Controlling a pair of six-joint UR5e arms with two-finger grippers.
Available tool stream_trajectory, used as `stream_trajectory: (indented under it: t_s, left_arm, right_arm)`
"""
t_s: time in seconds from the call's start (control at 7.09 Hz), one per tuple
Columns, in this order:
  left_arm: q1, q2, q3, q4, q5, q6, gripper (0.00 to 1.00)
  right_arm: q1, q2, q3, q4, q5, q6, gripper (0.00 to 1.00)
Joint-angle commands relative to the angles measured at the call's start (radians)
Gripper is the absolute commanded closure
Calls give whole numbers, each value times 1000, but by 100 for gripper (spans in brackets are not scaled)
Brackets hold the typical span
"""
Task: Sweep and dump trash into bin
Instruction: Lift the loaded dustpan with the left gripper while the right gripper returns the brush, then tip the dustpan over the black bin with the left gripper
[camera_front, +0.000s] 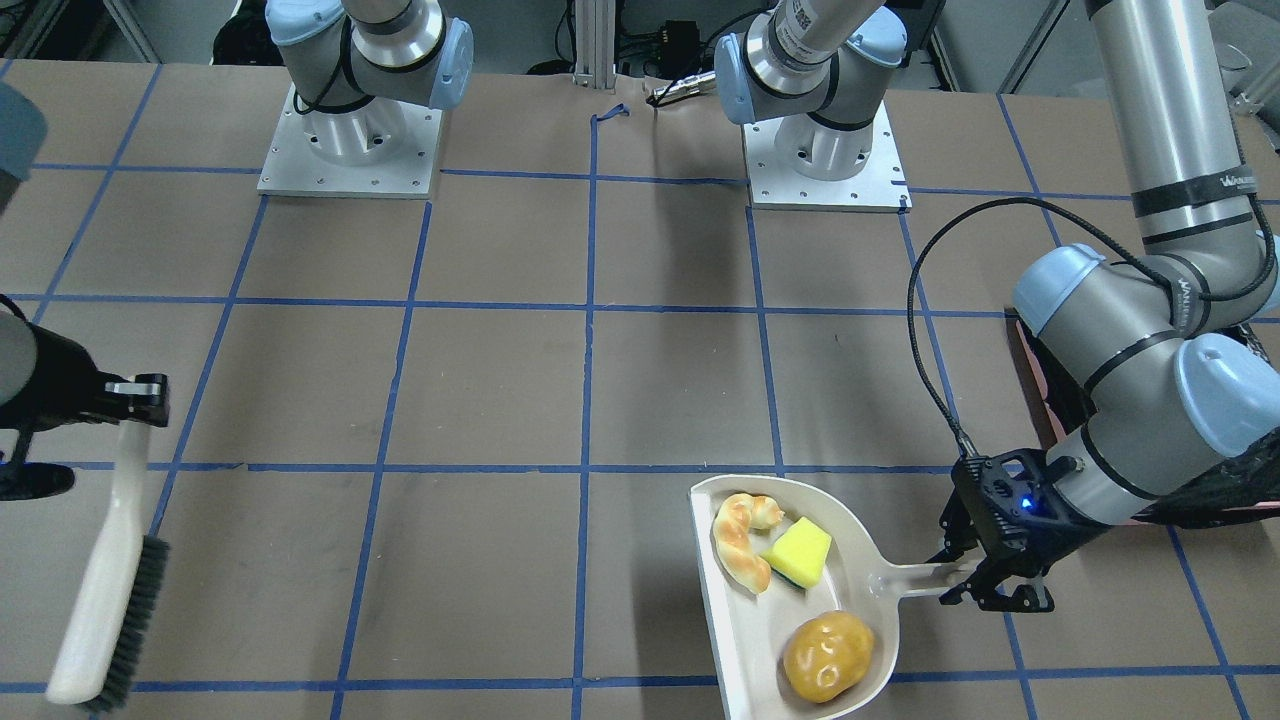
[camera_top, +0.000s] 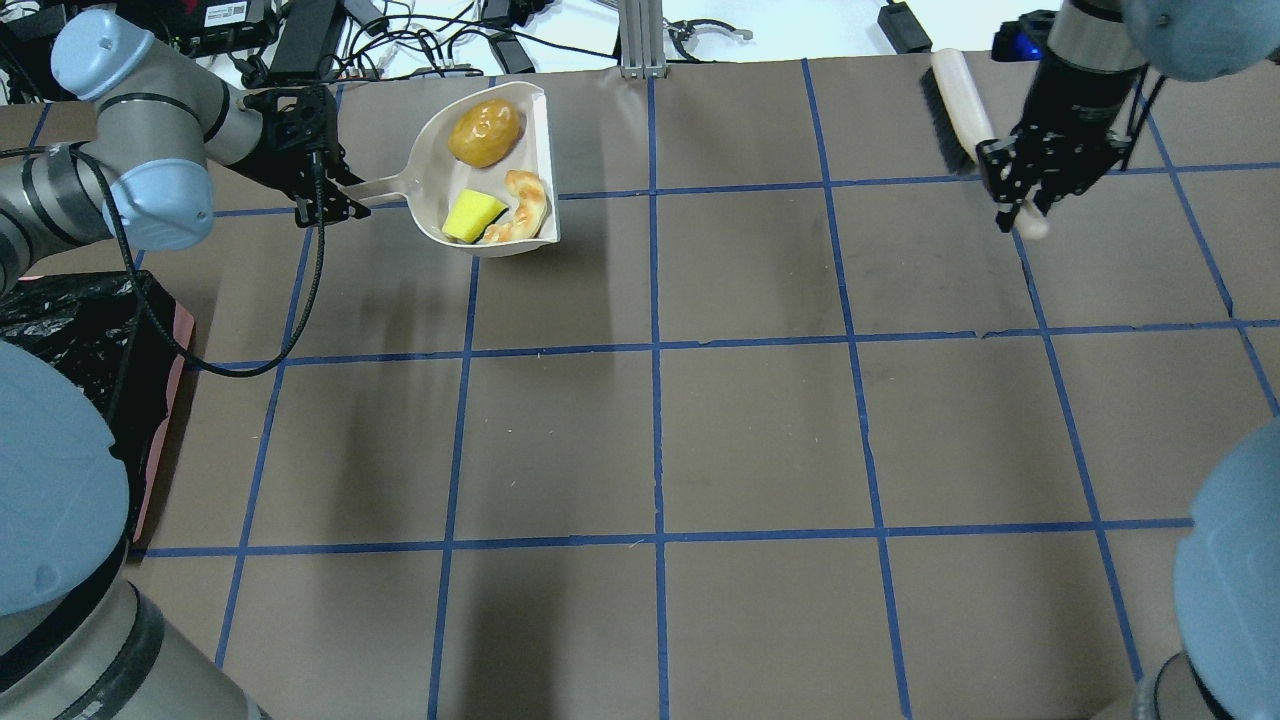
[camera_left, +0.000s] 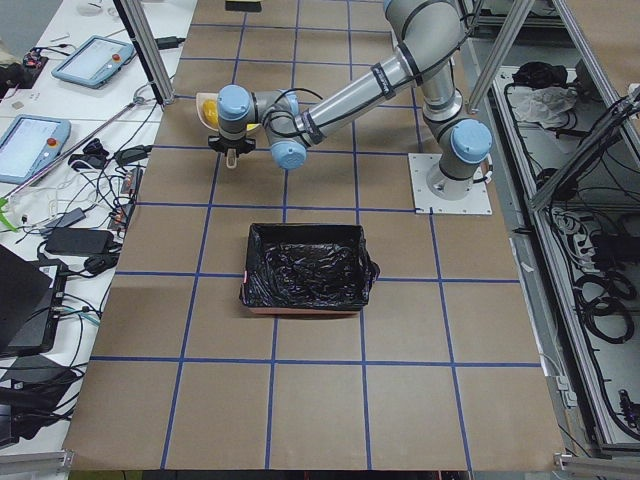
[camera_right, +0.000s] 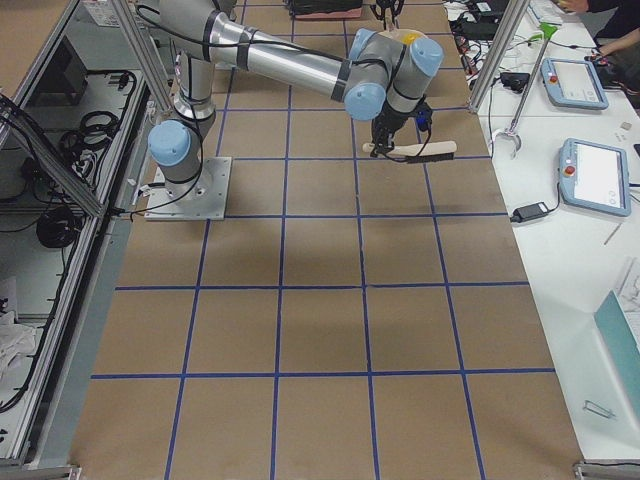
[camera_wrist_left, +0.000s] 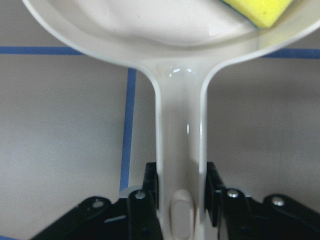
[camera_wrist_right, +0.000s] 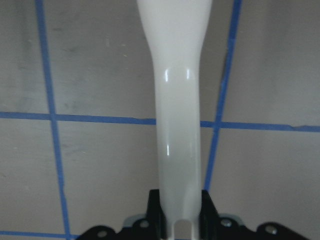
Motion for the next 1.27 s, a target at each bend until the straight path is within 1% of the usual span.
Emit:
stream_trajectory:
  t_s: [0.0, 0.14, 0.28, 0.42, 0.56, 0.71, 0.85, 0.99, 1.13]
  left_arm:
    - [54, 63, 3, -123, 0, 19, 88]
    - [96, 118, 4, -210, 47, 43, 88]
    - [158, 166, 10, -284, 55, 119, 88]
    - [210, 189, 19, -335, 59, 196, 88]
    - [267, 198, 21, -343, 80, 282, 88]
    - [337, 204, 23, -348, 95, 377, 93]
    - [423, 204, 50, -348, 97, 477, 96]
    - [495, 197, 102, -381, 121, 573, 100]
    - [553, 183, 140, -398, 132, 638, 100]
  right_arm:
    - [-173, -4, 35, -26, -79, -128, 100]
    - [-238, -2, 54, -71, -86, -209, 100]
    - [-292, 7, 84, -141, -91, -269, 100]
    - [-312, 7, 132, -218, -144, -281, 100]
    - [-332, 13, 169, -285, -150, -327, 100]
    - [-349, 47, 184, -336, -149, -331, 100]
    - [-358, 85, 184, -385, -149, -369, 100]
    - [-375, 110, 184, -415, -147, -380, 100]
    - [-378, 123, 184, -419, -149, -380, 100]
